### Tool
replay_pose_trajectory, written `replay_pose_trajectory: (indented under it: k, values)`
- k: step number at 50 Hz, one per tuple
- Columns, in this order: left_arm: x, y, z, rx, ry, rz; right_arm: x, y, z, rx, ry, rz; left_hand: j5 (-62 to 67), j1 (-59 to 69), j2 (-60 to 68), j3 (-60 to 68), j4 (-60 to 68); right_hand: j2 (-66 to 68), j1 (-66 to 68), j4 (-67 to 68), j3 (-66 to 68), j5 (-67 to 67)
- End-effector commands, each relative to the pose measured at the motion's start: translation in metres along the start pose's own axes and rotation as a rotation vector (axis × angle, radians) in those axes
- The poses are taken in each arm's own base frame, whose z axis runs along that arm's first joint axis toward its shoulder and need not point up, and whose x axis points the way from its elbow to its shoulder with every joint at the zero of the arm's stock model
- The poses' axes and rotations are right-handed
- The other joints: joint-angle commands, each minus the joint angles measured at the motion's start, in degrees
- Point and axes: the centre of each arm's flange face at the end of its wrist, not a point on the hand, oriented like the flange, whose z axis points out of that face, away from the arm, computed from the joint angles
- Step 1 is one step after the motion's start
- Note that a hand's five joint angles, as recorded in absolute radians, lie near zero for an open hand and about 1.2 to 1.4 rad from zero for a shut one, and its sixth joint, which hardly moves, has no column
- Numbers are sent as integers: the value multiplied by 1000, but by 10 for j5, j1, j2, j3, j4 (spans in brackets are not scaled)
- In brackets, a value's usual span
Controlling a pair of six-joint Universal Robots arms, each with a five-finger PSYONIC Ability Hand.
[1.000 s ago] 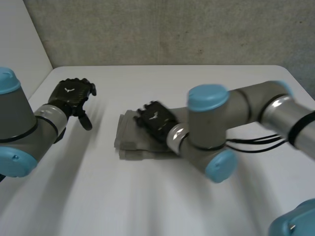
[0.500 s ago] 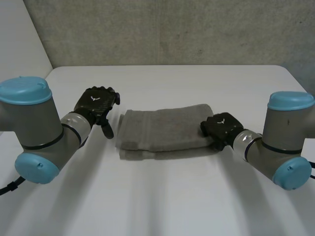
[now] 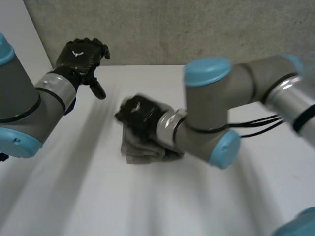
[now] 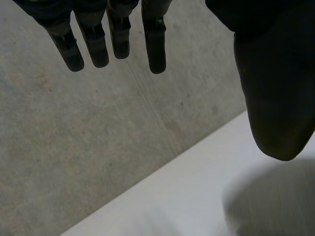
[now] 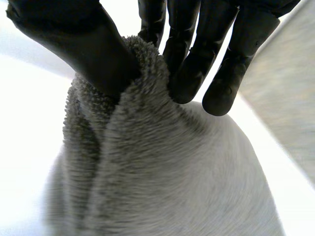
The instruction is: Fold the towel.
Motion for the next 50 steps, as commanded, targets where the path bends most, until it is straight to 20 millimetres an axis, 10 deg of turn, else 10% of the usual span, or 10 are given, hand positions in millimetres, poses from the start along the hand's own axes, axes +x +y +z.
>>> replay_pose_trajectory:
  k: [1,2,12,31,38,50]
  values:
    - [1,-2,-2,3,3,-37,-30,26,7,-136,-125,-32,-19,-36,-32,-29,-32,-440,-443,-459,-458,-458]
    - [3,2,-1,-7,7,-38,-24,23,5,-130,-109,-33,-19,-36,-32,-29,-32,-644,-648,-664,-663,-663]
    - [11,30,8,-68,28,-52,66,14,-31,-97,189,239,-17,-34,-30,-28,-30,-644,-648,-664,-663,-663]
    - [64,151,-13,-415,141,-132,53,108,4,-220,218,322,-7,-24,-20,-18,-20,-644,-648,-664,-663,-663]
    - [60,133,-9,-368,134,-132,77,86,-10,-181,282,322,-7,-24,-20,-18,-20,-644,-648,-664,-663,-663]
    - [34,14,-13,-110,51,-116,125,-23,-78,35,495,312,-22,-39,-35,-33,-35,-644,-648,-664,-663,-663]
